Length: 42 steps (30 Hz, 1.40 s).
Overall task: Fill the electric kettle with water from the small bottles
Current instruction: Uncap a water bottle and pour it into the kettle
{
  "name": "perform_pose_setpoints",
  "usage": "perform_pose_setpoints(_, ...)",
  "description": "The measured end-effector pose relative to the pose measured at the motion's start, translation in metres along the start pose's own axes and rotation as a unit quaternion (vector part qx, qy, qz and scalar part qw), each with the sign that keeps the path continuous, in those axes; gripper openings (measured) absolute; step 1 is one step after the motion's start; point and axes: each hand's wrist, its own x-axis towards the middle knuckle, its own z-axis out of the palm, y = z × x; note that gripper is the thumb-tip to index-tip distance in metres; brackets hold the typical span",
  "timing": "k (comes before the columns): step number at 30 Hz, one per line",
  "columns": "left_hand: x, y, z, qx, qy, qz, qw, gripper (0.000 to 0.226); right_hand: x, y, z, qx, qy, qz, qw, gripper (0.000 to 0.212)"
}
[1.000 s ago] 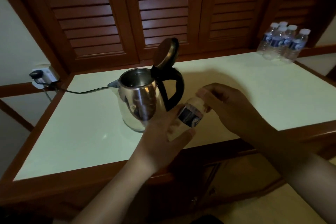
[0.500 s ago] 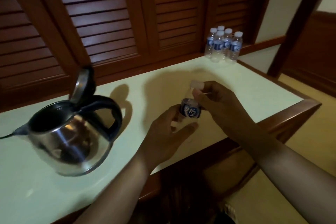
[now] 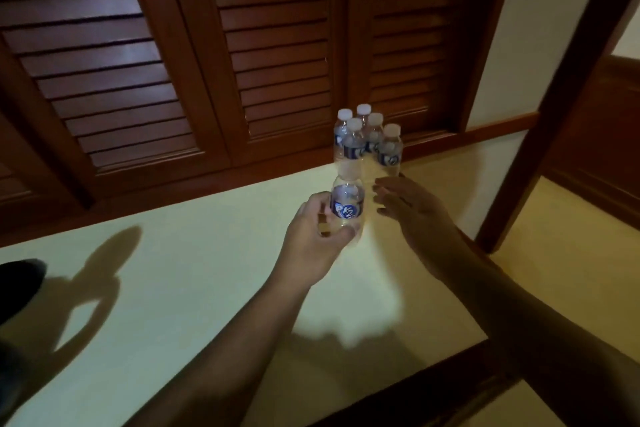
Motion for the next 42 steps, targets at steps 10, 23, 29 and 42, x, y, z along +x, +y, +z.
perform_pose_setpoints(10, 0.097, 0.01, 0.08, 0.029, 0.096, -0.059, 0.993, 0.041, 0.123, 0.082, -0.059, -0.097, 0.047, 0.06, 0.992, 0.06)
perform_pose_setpoints(23, 0.133, -0.003, 0.102, 0.021, 0.138, -0.07, 0.988, 0.053, 0.15, 0.108, -0.057, -0.003, -0.068, 0.037, 0.997, 0.054)
perform_pose_setpoints(29, 0.142, -0.006, 0.082, -0.109, 0.193, -0.063, 0.973, 0.053, 0.172, 0.11, -0.07, 0.158, -0.001, 0.087, 0.984, 0.035)
perform_pose_setpoints(42, 0.209, 0.015, 0.088, -0.536, -0.017, -0.2, 0.82, 0.071, 0.224, 0.082, -0.024, 0.335, -0.103, 0.188, 0.917, 0.038)
